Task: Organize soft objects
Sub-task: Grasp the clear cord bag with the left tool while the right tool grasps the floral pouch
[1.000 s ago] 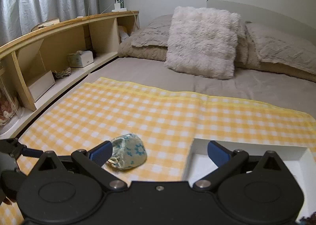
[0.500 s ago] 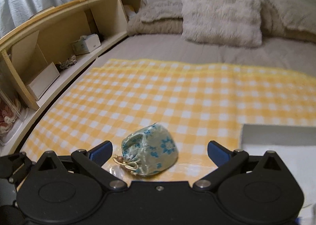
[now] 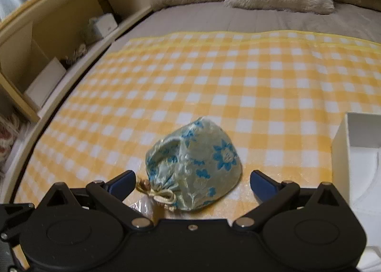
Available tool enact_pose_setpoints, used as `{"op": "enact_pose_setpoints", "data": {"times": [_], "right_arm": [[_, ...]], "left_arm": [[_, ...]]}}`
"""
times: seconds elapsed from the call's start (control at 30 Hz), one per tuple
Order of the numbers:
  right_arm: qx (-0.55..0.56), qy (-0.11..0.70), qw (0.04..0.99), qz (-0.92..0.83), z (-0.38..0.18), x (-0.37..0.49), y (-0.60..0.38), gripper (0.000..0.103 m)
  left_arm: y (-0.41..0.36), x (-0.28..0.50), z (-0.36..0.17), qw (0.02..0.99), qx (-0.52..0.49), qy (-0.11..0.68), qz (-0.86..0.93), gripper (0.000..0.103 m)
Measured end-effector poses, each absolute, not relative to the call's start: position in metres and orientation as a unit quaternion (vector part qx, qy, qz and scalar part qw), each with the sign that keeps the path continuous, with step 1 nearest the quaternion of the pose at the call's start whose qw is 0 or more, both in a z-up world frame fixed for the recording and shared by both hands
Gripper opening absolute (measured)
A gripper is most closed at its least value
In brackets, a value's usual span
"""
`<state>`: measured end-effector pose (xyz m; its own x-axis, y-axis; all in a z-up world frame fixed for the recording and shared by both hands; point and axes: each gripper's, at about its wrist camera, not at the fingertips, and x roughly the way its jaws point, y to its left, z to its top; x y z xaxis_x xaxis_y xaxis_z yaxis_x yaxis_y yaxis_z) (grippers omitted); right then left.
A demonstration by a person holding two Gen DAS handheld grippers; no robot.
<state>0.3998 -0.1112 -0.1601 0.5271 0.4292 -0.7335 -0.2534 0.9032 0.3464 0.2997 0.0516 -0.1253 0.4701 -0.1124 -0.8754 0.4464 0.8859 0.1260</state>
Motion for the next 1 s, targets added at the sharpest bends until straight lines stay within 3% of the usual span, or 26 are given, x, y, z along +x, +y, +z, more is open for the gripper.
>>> {"op": "enact_pose_setpoints", "data": {"times": [0.03,0.1,0.23,0.3,0.33,0.37,0.53,0.57,0.6,0.63,0.93,0.97,1.0], "right_arm": [[0.097,0.452,0.865,0.195,-0.161,0.4,-0.11,0.101],[0.108,0.464,0.857,0.198,-0.162,0.401,-0.109,0.077],[0.108,0.47,0.849,0.216,-0.159,0.399,-0.105,0.054],[0.091,0.467,0.851,0.224,-0.156,0.397,-0.1,0.038],[0.089,0.464,0.852,0.225,-0.154,0.396,-0.1,0.036],[0.084,0.462,0.854,0.224,-0.151,0.395,-0.099,0.024],[0.074,0.45,0.86,0.231,-0.142,0.391,-0.101,0.02],[0.07,0.448,0.861,0.232,-0.14,0.389,-0.1,0.016],[0.068,0.446,0.861,0.234,-0.138,0.388,-0.101,0.004],[0.066,0.445,0.862,0.234,-0.137,0.386,-0.101,0.001],[0.077,0.454,0.851,0.251,-0.124,0.368,-0.111,0.002],[0.079,0.445,0.857,0.249,-0.121,0.368,-0.112,0.006],[0.082,0.434,0.864,0.242,-0.118,0.368,-0.113,0.02]], "left_arm": [[0.051,0.3,-0.125,0.84,0.172,0.487,-0.167,0.045],[0.051,0.298,-0.125,0.839,0.175,0.488,-0.168,0.041],[0.052,0.295,-0.122,0.835,0.176,0.492,-0.172,0.035],[0.053,0.294,-0.121,0.835,0.178,0.493,-0.168,0.034],[0.054,0.292,-0.12,0.834,0.179,0.494,-0.165,0.034],[0.057,0.29,-0.119,0.835,0.178,0.495,-0.162,0.033],[0.072,0.279,-0.112,0.842,0.169,0.493,-0.137,0.031],[0.076,0.277,-0.111,0.844,0.168,0.492,-0.132,0.031],[0.08,0.275,-0.11,0.846,0.166,0.491,-0.127,0.031],[0.084,0.273,-0.108,0.848,0.164,0.49,-0.121,0.031],[0.103,0.272,-0.097,0.863,0.141,0.477,-0.087,0.031],[0.102,0.273,-0.096,0.864,0.14,0.475,-0.086,0.031],[0.101,0.273,-0.096,0.866,0.139,0.473,-0.086,0.031]]}}
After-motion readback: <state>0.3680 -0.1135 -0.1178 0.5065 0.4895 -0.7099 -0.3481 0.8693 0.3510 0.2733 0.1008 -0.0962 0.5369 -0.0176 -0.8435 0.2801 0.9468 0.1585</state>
